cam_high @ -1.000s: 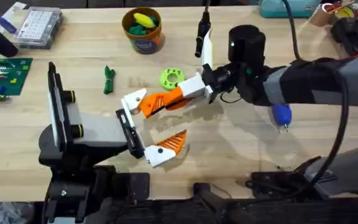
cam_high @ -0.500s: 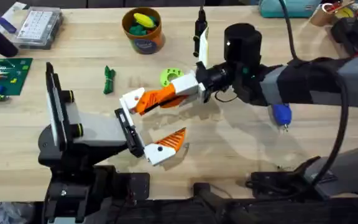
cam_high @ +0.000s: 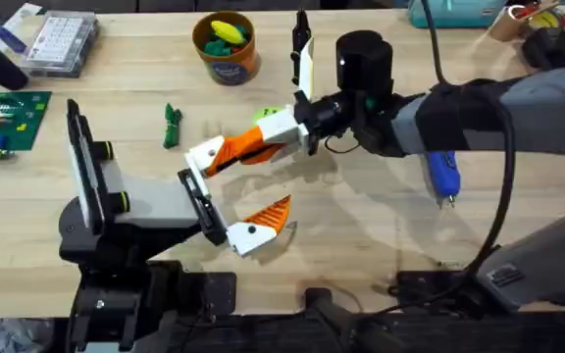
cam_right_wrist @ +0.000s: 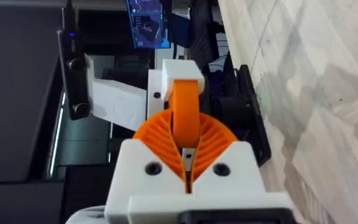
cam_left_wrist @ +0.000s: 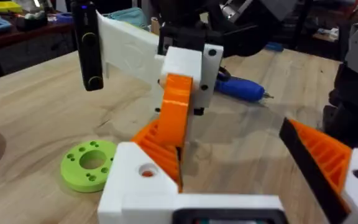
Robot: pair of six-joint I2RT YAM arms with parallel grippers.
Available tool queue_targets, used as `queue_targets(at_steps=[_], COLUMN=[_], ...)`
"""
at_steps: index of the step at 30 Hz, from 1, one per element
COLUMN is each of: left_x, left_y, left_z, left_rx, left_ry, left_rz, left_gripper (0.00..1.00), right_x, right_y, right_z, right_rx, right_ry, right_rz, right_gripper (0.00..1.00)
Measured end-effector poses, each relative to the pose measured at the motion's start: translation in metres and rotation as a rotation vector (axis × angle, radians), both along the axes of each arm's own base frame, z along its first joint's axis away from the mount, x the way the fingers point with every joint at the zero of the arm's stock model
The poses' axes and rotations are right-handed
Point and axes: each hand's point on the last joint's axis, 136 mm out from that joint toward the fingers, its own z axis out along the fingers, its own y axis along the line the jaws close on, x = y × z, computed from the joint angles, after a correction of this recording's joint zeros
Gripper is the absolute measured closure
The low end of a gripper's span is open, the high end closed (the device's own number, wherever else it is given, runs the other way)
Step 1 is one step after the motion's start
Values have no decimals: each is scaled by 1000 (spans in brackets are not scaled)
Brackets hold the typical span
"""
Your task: Pick up the gripper from the table and insert it into the empty holder that is missing its gripper. Then pick up a screw, insert it into the mounting hole, and use the screwdriver to tighten it. Finally, clean up the table by picking up the vegetable and placing it into the bucket.
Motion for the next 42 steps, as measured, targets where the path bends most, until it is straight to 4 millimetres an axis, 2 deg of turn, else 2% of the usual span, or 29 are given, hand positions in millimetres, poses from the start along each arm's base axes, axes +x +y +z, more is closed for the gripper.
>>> queue_targets(at_steps=[42], left_x=[12], left_y=[8], left_z=[0], left_rx=[-8], left_ry=[18], left_rz=[81], left_gripper=[12], right_x=[8], right_y=[17], right_z=[-2], right_rx=[-21], right_ry=[-34], right_rz=[-84], right_gripper=[993])
